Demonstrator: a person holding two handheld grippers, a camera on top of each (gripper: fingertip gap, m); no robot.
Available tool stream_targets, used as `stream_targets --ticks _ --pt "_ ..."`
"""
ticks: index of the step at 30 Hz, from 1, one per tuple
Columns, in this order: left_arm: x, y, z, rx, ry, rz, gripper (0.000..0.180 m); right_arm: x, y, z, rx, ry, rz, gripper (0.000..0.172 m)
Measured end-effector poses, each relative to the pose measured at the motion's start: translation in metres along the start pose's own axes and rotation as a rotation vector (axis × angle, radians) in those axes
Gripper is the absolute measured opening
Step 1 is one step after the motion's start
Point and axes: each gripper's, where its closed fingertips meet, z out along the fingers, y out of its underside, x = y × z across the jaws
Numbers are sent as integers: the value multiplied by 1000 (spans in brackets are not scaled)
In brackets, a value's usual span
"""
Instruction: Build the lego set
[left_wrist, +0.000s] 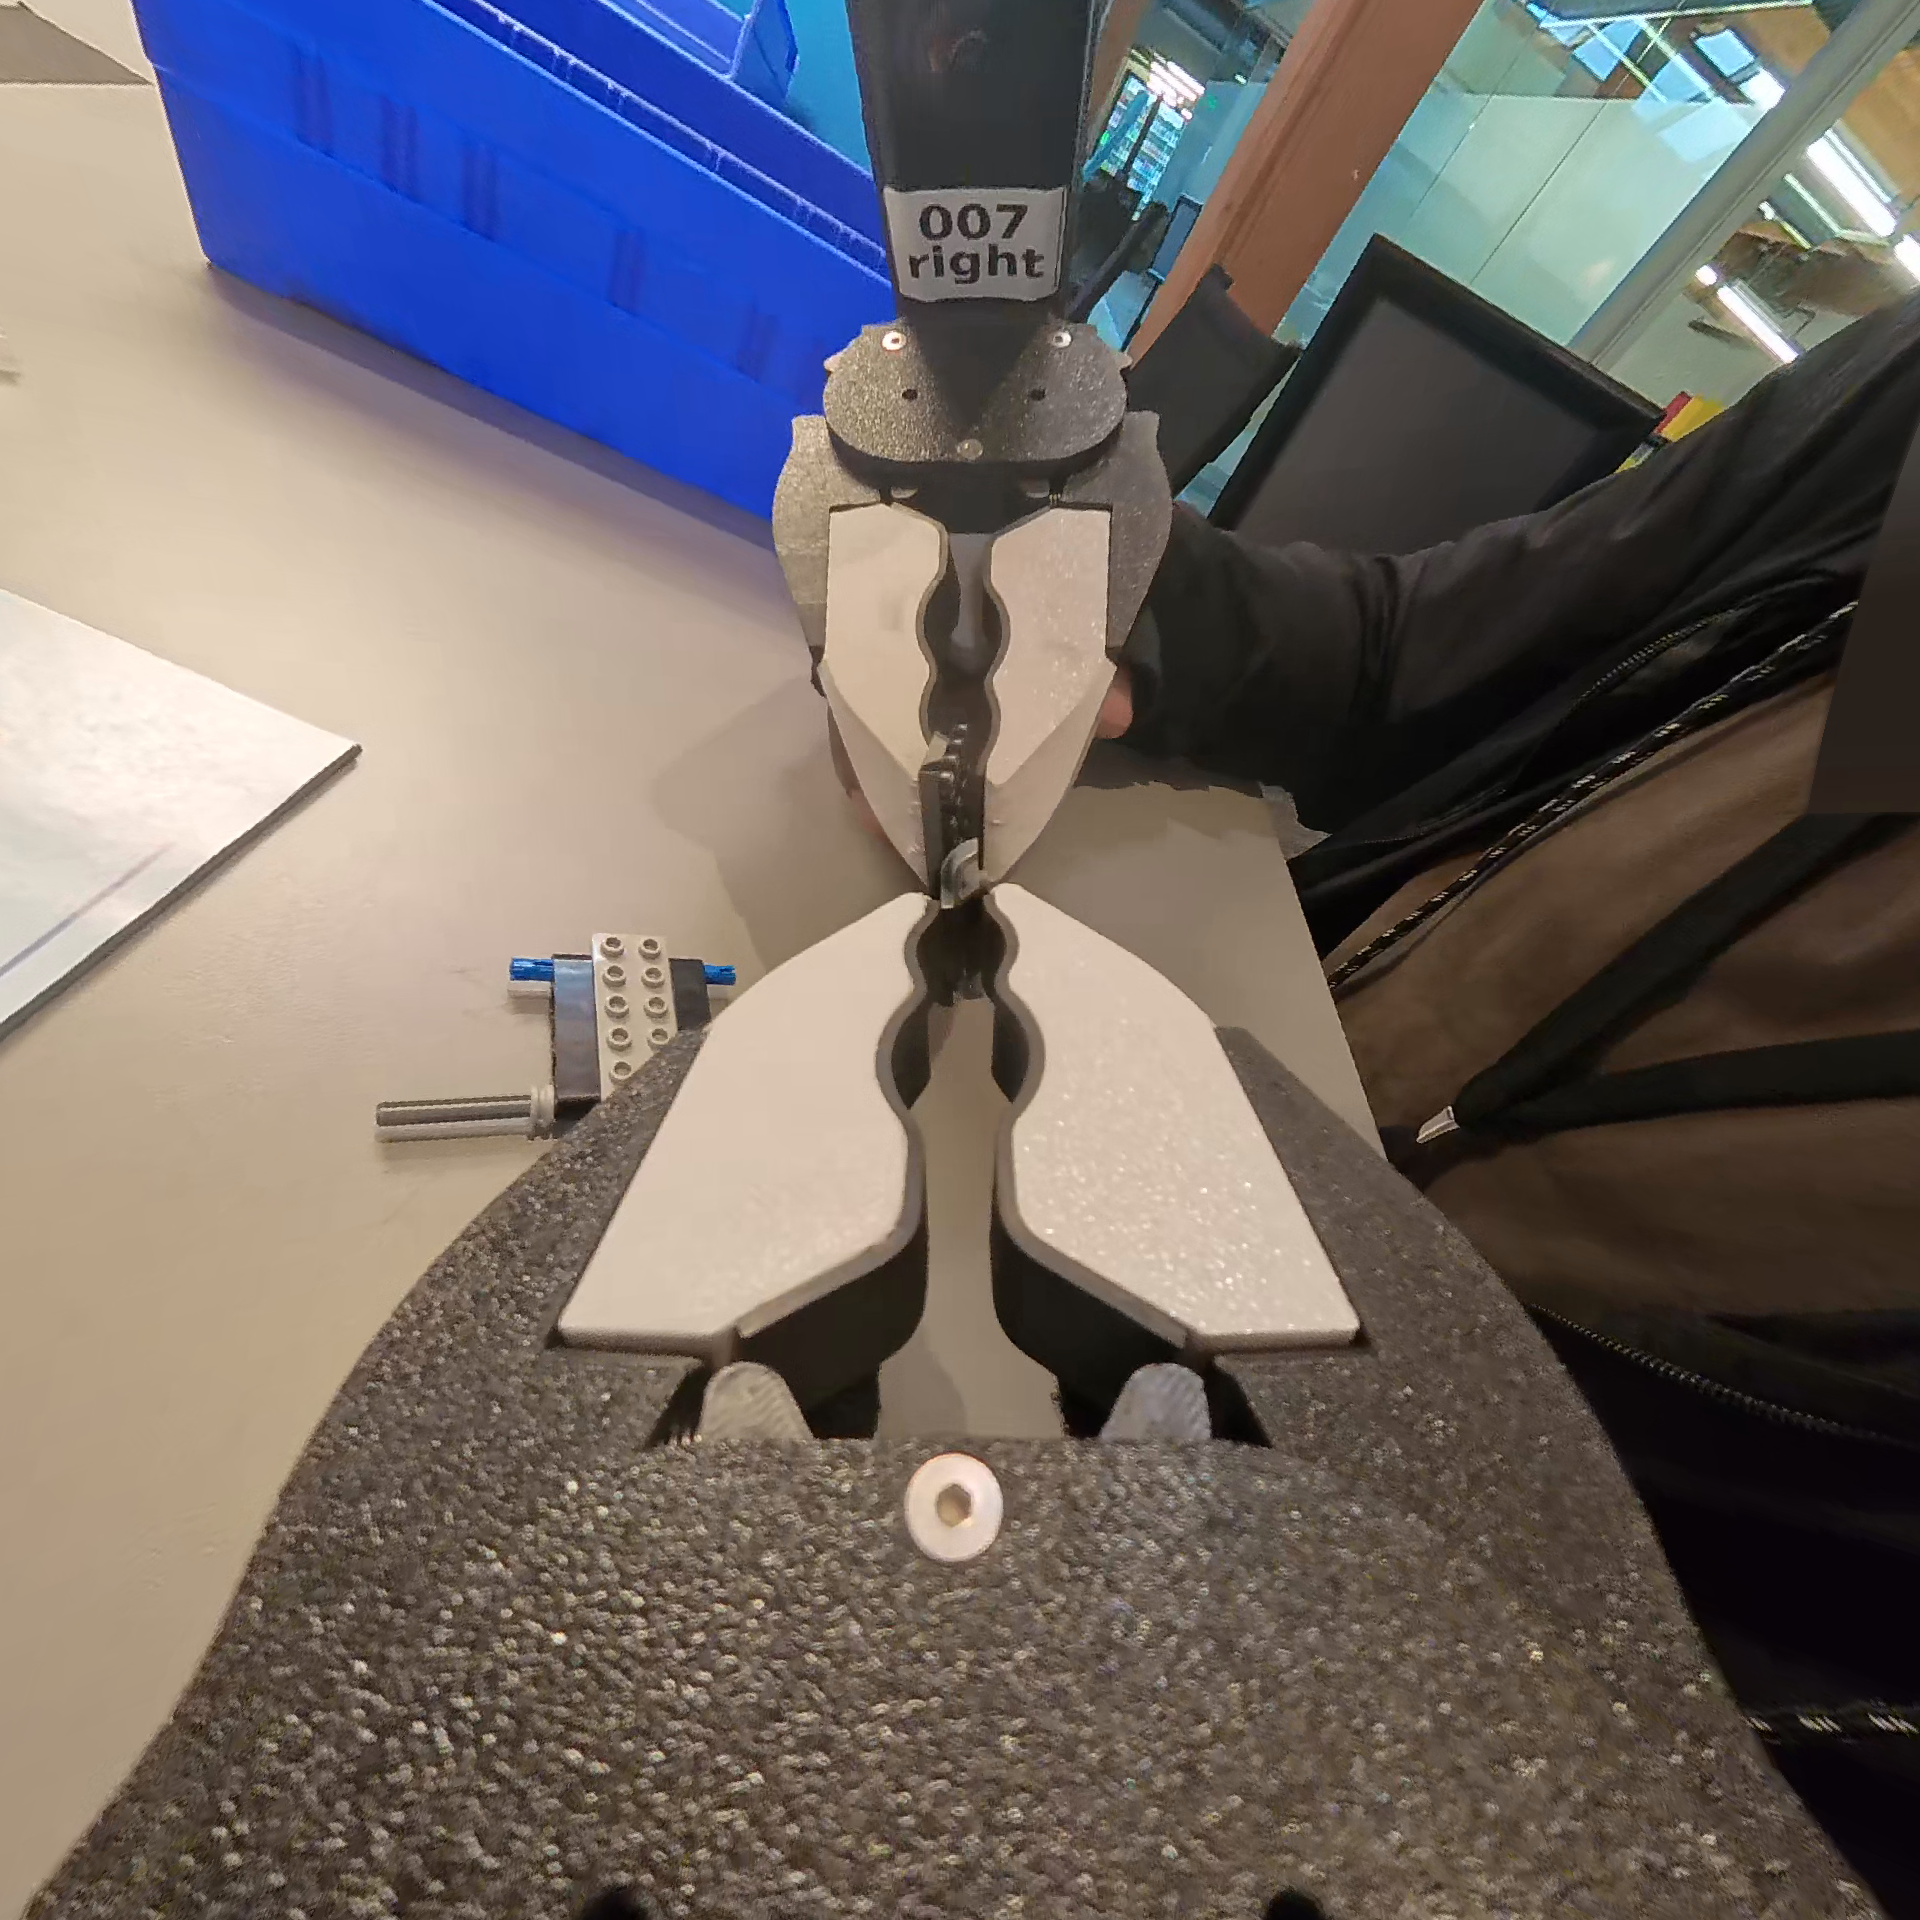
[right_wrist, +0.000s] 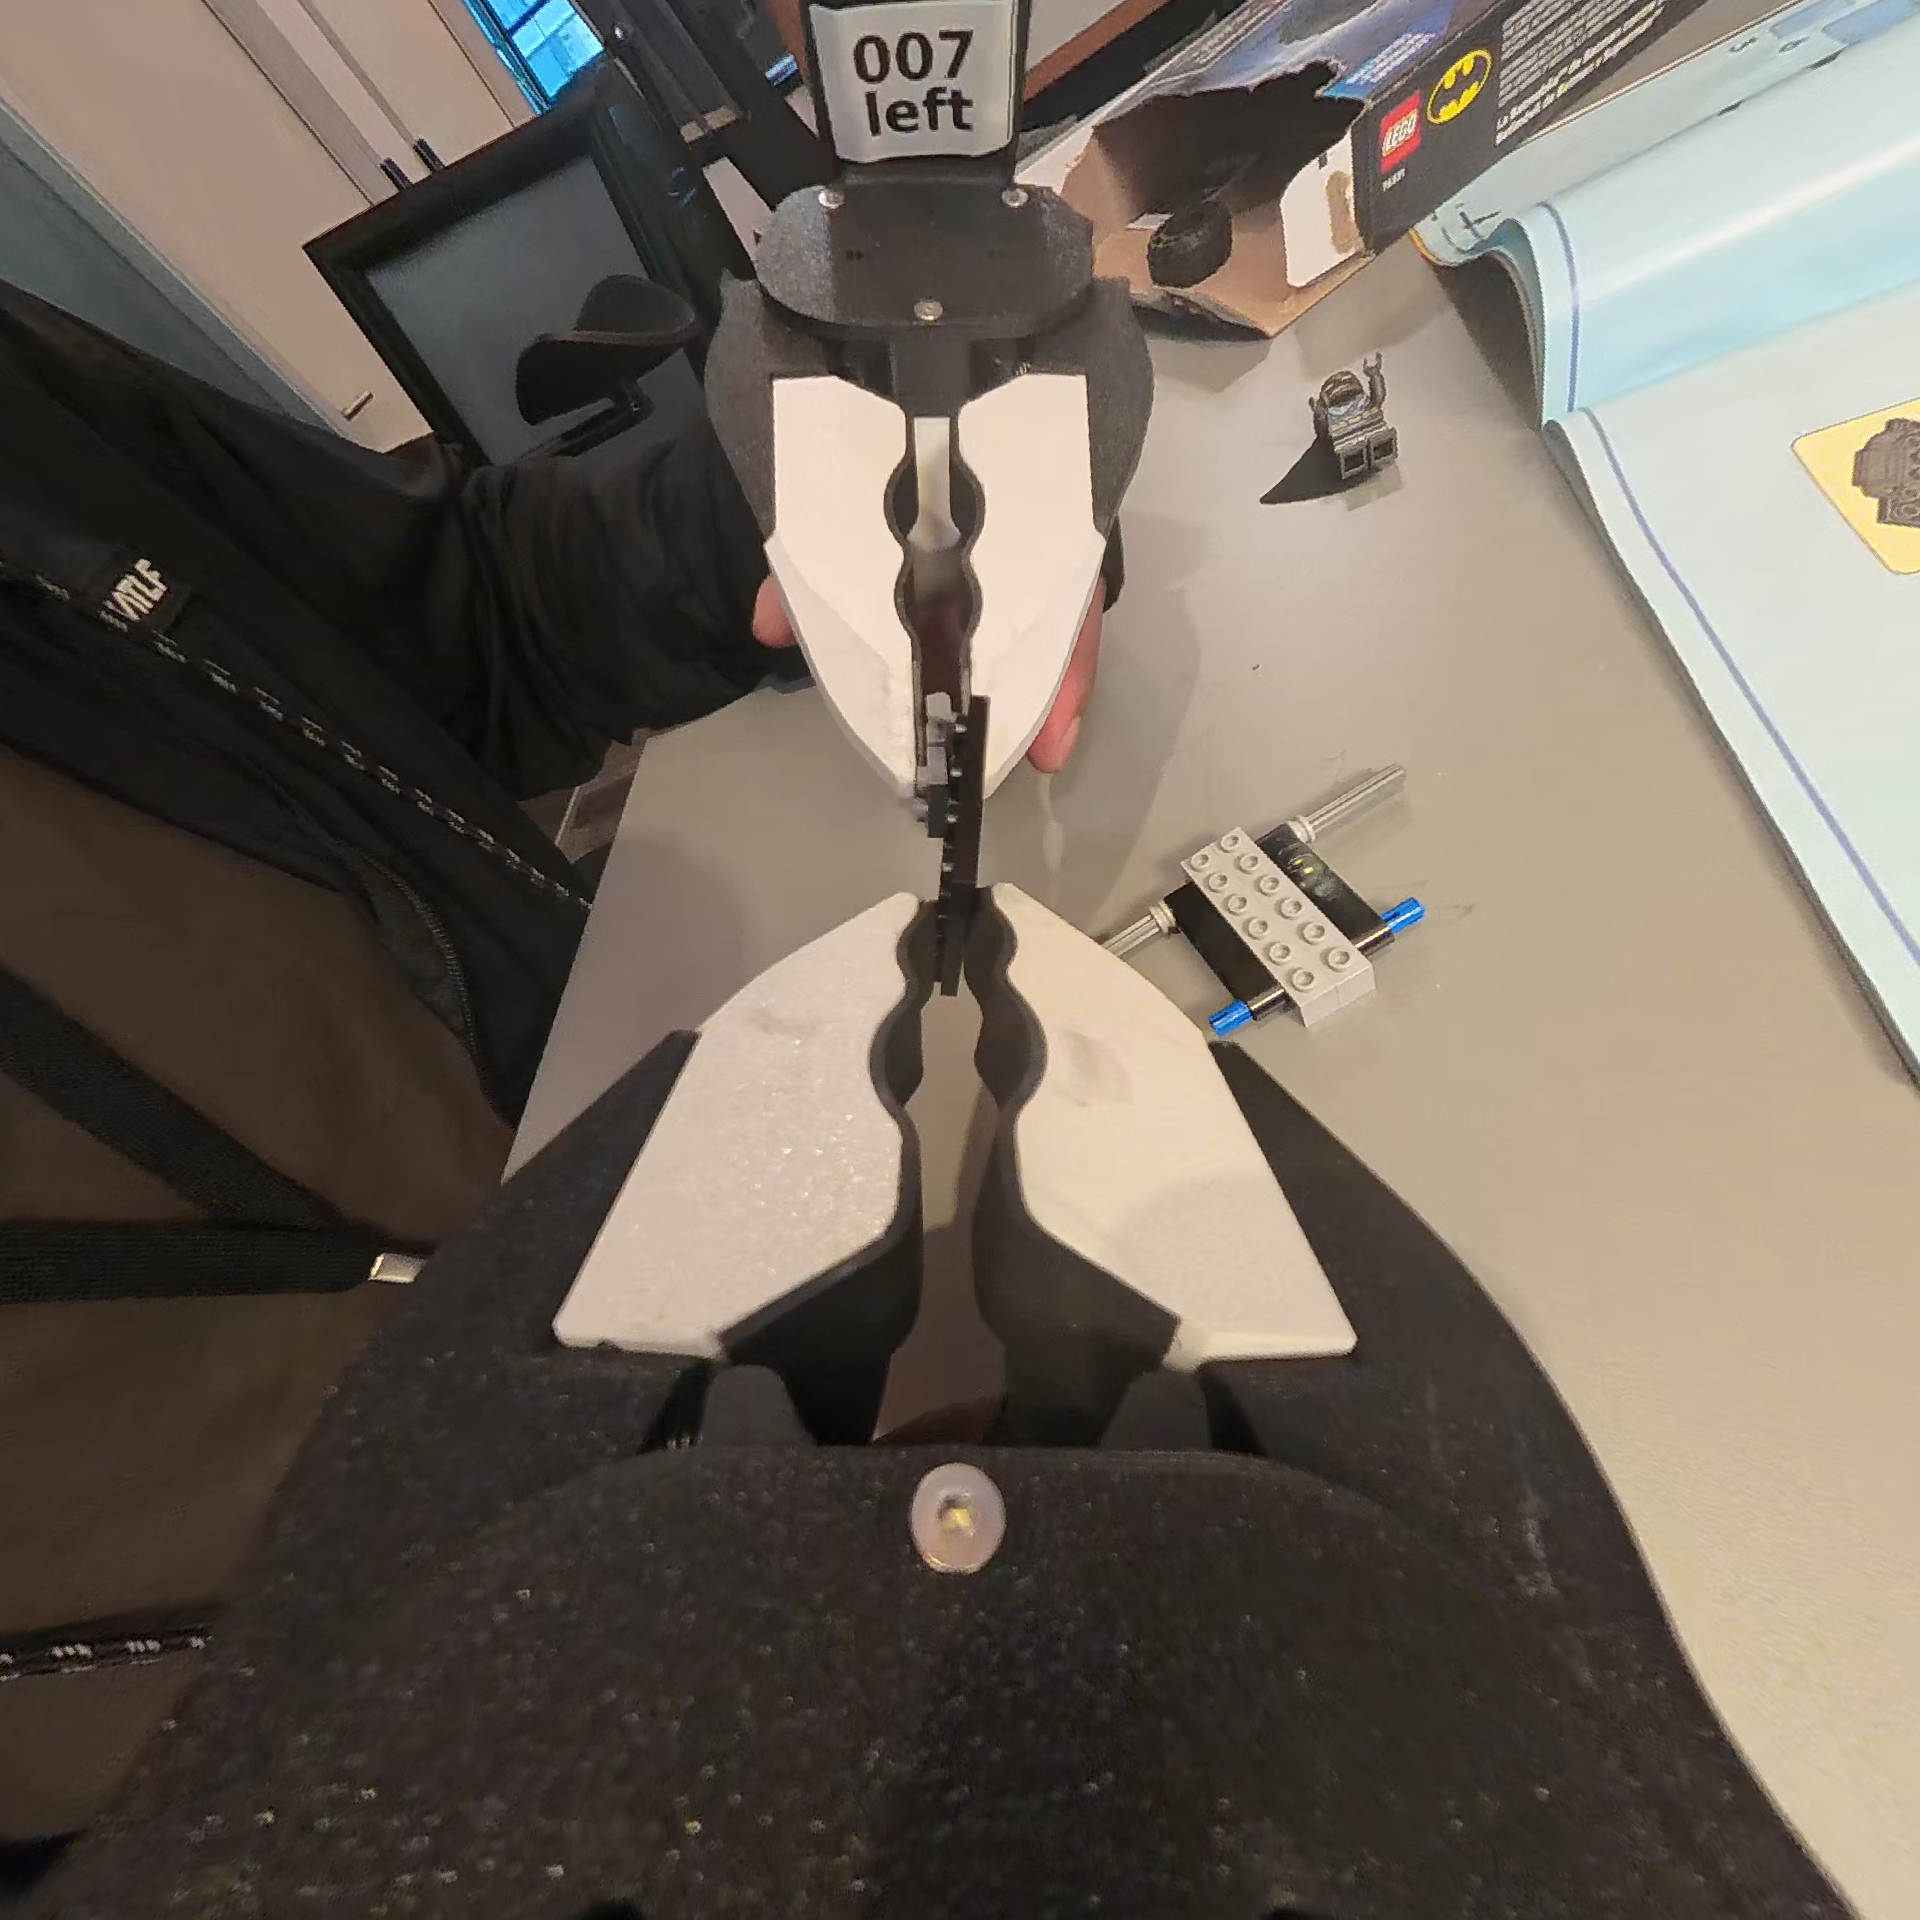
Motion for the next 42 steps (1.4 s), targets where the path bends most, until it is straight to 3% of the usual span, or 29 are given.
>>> stream_targets --ticks 21,37,42 --pt "-2 4 3 -32 -29 -5 14 -1 4 3 -25 3 -12 5" --pt "30 -5 2 64 218 -56 8 -27 -4 -1 12 -108 -100 5" --pt "33 -7 1 75 235 -55 7 -30 -5 -1 17 -122 -113 5"
